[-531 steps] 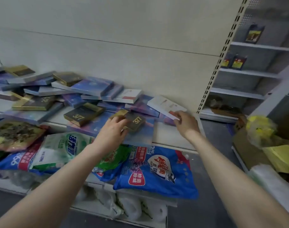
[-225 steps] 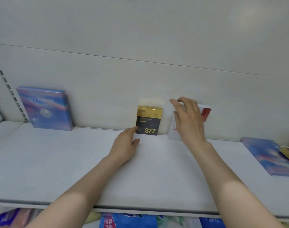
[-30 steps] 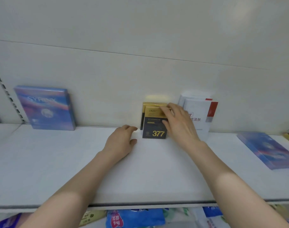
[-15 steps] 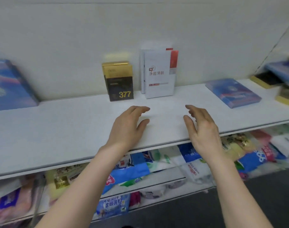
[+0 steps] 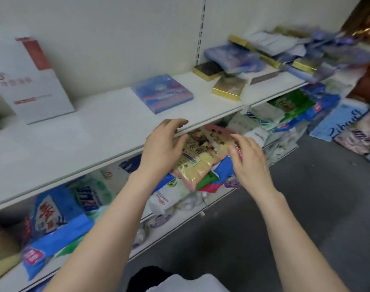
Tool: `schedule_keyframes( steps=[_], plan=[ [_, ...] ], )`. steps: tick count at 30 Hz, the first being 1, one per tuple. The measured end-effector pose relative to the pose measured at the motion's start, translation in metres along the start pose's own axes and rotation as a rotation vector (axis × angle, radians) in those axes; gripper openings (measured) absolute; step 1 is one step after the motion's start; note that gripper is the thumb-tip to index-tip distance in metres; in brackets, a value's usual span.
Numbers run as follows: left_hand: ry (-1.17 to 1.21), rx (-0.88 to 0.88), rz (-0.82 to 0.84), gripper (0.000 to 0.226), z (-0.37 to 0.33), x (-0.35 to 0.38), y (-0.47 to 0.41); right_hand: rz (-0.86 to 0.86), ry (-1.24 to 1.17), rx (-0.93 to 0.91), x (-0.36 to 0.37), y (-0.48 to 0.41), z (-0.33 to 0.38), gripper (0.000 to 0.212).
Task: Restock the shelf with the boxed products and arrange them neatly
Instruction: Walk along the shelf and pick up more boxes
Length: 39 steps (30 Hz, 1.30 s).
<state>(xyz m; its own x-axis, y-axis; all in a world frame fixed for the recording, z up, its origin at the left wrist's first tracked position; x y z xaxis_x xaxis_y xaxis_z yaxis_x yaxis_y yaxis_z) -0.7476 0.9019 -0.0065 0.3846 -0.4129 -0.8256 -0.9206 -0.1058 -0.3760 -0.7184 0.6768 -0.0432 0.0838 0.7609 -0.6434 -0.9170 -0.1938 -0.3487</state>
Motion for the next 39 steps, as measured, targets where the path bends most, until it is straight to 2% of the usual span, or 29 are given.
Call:
schedule_keyframes(
  steps=[5, 9, 17, 22, 26, 30, 33, 35, 37, 39],
  plan=[
    [-0.074, 0.102, 0.061, 0.038, -0.058, 0.052, -0.068, -0.041, 0.036, 0.089, -0.047, -0.045, -0.058, 0.038],
    [-0.115, 0.135, 0.081, 0.045, -0.085, 0.085, -0.142, -0.067, 0.074, 0.089, -0.073, -0.103, -0.094, 0.039],
    [-0.295, 0.148, 0.09, 0.064, -0.093, 0.147, -0.302, -0.055, 0.105, 0.066, -0.096, -0.229, -0.14, 0.038],
    [-0.487, 0.159, 0.216, 0.084, -0.09, 0.177, -0.357, -0.033, 0.124, 0.019, -0.105, -0.28, -0.161, 0.038],
    [-0.638, 0.202, 0.239, 0.08, -0.097, 0.175, -0.357, 0.016, 0.069, -0.045, -0.102, -0.318, -0.175, 0.037],
    [-0.673, 0.169, 0.251, 0.067, -0.089, 0.149, -0.326, 0.164, 0.021, -0.113, -0.076, -0.365, -0.174, 0.042],
    [-0.611, 0.152, 0.085, 0.065, -0.084, 0.116, -0.284, 0.29, 0.05, -0.237, -0.053, -0.378, -0.173, 0.049],
    [-0.598, 0.074, -0.008, 0.068, -0.073, 0.099, -0.254, 0.328, 0.077, -0.273, -0.044, -0.381, -0.181, 0.058],
    [-0.597, -0.068, 0.027, 0.067, -0.063, 0.093, -0.225, 0.32, 0.097, -0.317, -0.042, -0.379, -0.185, 0.069],
    [-0.58, -0.185, 0.062, 0.068, -0.06, 0.095, -0.201, 0.283, 0.117, -0.384, -0.044, -0.367, -0.182, 0.07]
  ],
)
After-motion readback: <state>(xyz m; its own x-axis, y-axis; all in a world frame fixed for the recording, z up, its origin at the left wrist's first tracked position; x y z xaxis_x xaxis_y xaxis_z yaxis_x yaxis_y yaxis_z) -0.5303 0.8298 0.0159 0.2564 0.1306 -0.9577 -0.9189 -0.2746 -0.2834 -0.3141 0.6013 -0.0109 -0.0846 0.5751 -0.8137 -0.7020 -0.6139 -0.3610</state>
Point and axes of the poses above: each hand's wrist, its own y-axis away from the middle knuckle, its own x-axis out of the palm, z = x × y, the point moved 6 cm from there along -y, towards the middle knuckle, and after that the axes turned 15 degrees about -y, right-handed, at the moved point
